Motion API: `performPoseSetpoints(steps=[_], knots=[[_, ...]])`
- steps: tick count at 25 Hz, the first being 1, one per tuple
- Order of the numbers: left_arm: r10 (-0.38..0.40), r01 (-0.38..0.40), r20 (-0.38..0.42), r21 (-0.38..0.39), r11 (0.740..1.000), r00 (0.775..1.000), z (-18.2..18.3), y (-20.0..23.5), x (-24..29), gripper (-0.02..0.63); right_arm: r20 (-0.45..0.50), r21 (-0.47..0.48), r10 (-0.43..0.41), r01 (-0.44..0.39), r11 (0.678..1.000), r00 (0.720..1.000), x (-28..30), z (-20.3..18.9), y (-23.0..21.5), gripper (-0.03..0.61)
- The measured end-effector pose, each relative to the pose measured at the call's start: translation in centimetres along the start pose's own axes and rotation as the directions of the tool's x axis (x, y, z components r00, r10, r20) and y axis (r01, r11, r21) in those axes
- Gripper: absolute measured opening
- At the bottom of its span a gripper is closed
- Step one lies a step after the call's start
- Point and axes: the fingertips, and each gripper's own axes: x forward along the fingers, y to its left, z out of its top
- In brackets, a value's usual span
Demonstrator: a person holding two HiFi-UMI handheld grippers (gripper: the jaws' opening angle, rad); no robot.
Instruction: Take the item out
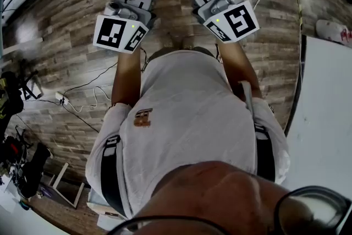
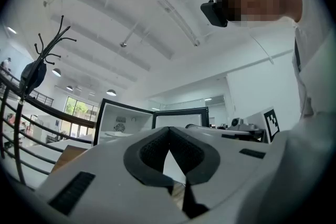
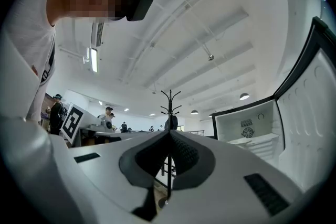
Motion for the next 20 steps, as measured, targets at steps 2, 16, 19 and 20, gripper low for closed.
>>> performPoseSetpoints(steps=[2, 16, 19, 20], knots=[[-0.003, 0.003, 0.003, -0.003, 1.0, 1.0, 0.0, 0.6, 0.0, 0.018, -0.003, 0.0, -0.006, 0.006, 1.0, 1.0, 0.5, -0.2, -0.1, 0.034], [-0.038, 0.039, 0.025, -0.004, 0.999, 0.999, -0.2, 9.2, -1.0, 0.018, -0.024, -0.042, -0.06, 0.058, 0.997, 0.998, 7.9, -3.0, -0.5, 0.034], [-0.044, 0.044, 0.029, -0.001, 0.999, 0.999, -0.1, 10.0, -1.4, 0.018, -0.025, -0.061, -0.068, 0.066, 0.996, 0.997, 8.7, -3.1, -0.4, 0.034], [-0.047, 0.047, 0.029, 0.0, 0.999, 0.998, -0.1, 10.2, -1.4, 0.018, -0.025, -0.063, -0.071, 0.069, 0.996, 0.997, 8.9, -3.0, -0.4, 0.034]])
